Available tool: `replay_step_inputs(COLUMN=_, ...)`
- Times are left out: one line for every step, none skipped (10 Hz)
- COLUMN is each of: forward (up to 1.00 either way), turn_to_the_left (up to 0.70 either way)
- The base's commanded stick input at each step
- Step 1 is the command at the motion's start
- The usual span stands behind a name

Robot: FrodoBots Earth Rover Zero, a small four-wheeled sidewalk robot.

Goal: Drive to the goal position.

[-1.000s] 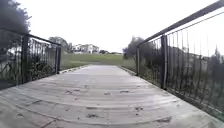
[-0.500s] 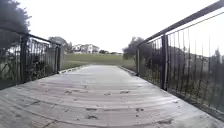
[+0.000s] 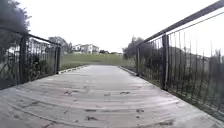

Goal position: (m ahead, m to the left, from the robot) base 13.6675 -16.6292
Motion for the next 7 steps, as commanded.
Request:
replay_step_inputs(forward=0.09, turn_to_the_left=0.00)
replay_step_inputs(forward=0.09, turn_to_the_left=0.00)
replay_step_inputs(forward=0.09, turn_to_the_left=0.00)
replay_step_inputs(forward=0.09, turn_to_the_left=0.00)
replay_step_inputs(forward=0.09, turn_to_the_left=0.00)
replay_step_inputs(forward=0.09, turn_to_the_left=0.00)
replay_step_inputs(forward=0.09, turn_to_the_left=0.00)
